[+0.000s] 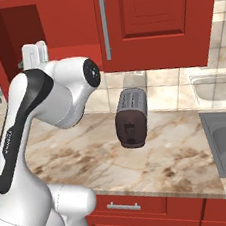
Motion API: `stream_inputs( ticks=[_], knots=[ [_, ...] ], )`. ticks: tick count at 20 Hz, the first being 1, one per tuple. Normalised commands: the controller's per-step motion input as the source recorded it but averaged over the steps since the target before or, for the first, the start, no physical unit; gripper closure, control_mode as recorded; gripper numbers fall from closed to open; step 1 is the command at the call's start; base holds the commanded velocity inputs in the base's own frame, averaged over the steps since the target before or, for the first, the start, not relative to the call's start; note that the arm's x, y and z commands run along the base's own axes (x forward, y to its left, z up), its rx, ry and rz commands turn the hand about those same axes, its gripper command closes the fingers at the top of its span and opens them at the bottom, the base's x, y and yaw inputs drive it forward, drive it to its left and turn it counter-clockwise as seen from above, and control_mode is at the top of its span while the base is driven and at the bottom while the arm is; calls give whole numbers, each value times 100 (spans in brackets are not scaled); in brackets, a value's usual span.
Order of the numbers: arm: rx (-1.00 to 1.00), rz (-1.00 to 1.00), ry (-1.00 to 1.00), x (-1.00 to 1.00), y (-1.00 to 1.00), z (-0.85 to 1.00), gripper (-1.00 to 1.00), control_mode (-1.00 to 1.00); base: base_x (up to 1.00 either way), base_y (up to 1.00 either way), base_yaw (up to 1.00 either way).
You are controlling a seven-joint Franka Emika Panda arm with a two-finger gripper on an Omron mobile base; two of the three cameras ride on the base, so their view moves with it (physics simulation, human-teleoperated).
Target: Open the cabinet, pick the kettle from the cabinet, and place it in the sink.
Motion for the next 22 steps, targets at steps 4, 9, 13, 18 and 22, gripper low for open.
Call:
stream_inputs(
  ticks=[4,9,13,18,22],
  knots=[
    [5,7,0,9,34,-2,-100,-100,0,0,0],
    [6,10,0,1,33,0,-100,-100,0,0,0],
    [7,13,0,-9,36,0,-100,-100,0,0,0],
    [2,11,0,-13,42,0,-100,-100,0,0,0],
    [1,8,0,-2,39,-2,-100,-100,0,0,0]
  ],
)
